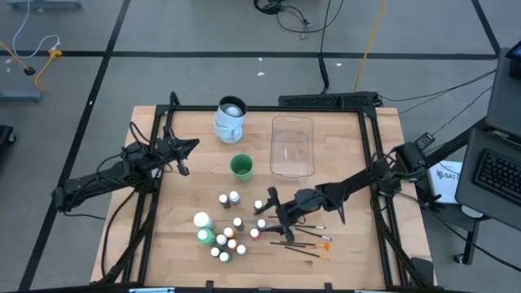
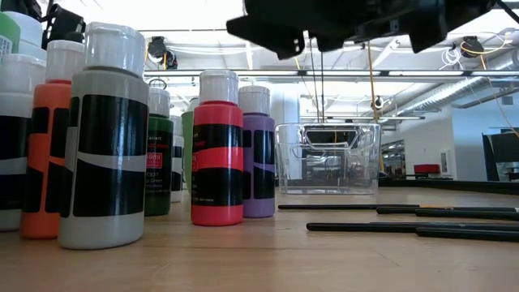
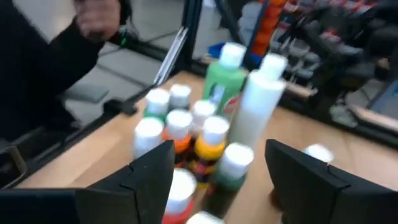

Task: Pick & Place Paint Supplies
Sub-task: Put the purple paint bottle into the transparent bin

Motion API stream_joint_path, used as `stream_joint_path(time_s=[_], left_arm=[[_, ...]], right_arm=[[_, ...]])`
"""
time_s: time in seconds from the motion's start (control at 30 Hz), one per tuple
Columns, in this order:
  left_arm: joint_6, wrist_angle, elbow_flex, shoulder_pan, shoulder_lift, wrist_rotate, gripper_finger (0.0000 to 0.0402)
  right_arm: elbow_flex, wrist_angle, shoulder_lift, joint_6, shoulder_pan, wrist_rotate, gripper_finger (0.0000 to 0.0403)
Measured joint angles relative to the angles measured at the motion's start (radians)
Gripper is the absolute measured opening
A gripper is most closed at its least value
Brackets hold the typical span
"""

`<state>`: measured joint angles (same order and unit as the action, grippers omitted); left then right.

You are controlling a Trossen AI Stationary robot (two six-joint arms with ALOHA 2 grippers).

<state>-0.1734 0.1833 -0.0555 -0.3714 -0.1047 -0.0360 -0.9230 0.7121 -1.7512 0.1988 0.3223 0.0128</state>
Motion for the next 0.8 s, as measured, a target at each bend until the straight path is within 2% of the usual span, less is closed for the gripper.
stream_joint_path(time_s=[0.17,0.33,0.8], left_arm=[[0.001,0.000,0.000,0.000,0.000,0.000,0.0026],[0.003,0.000,0.000,0.000,0.000,0.000,0.0026],[0.002,-0.007,0.000,0.000,0.000,-0.001,0.0026]], right_arm=[[0.011,-0.010,-0.034,0.004,0.005,-0.066,0.0243],[0.008,0.003,-0.049,-0.011,0.006,-0.063,0.0245],[0.009,-0.115,-0.051,-0.056,0.020,-0.067,0.0238]])
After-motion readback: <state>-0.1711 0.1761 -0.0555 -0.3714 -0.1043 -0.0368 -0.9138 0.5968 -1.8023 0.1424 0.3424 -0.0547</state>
